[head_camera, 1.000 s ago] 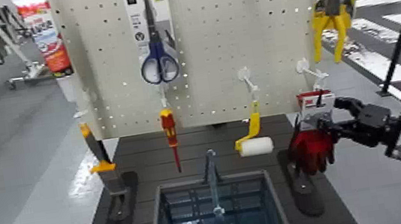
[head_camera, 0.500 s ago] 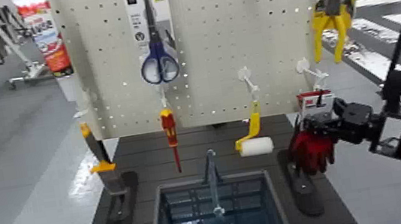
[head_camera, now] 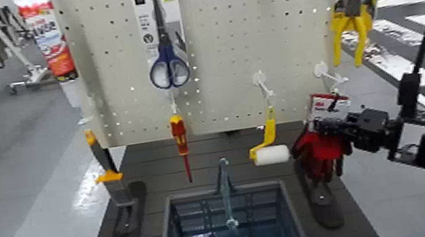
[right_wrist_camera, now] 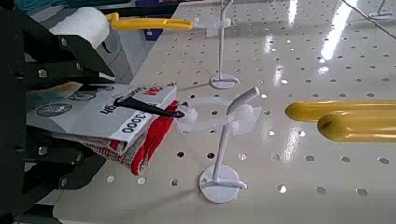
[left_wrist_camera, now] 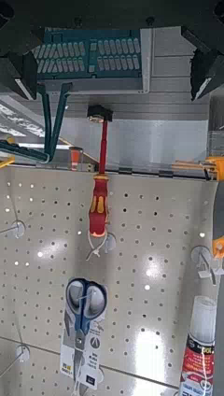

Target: Put the red colored gloves into the crate.

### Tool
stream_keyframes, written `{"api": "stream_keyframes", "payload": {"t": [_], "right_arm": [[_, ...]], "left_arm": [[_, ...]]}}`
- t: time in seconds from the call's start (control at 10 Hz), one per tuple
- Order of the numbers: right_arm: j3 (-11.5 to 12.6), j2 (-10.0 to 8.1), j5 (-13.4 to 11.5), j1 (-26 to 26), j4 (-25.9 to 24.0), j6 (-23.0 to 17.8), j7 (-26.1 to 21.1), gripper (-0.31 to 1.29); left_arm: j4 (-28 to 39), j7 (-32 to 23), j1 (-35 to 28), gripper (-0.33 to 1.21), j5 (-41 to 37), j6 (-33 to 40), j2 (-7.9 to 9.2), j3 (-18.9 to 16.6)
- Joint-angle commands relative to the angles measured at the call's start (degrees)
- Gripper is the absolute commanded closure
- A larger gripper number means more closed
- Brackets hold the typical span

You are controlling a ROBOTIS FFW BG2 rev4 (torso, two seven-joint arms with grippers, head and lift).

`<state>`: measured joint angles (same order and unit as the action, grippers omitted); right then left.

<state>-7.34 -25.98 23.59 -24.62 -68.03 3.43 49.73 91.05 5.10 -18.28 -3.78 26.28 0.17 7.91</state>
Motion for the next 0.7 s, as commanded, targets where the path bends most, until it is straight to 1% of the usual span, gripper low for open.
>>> {"api": "stream_keyframes", "payload": {"t": [0.1, 0.5, 0.7], "right_arm": [[0.0, -0.13, -0.1, 0.0, -0.1, 0.2, 0.3, 1.17], [0.5, -0.39, -0.2, 0.0, -0.8, 0.4, 0.5, 1.17], [1.4, -0.57, -0.7, 0.3, -3.1, 1.3, 0.8, 1.17]], "left_arm": [[0.0, 0.0, 0.0, 0.08, 0.0, 0.0, -7.12, 0.0], [-0.1, 0.1, 0.0, 0.08, 0.0, -0.1, -7.12, 0.1], [-0.1, 0.2, 0.0, 0.08, 0.0, 0.0, -7.12, 0.0]]}}
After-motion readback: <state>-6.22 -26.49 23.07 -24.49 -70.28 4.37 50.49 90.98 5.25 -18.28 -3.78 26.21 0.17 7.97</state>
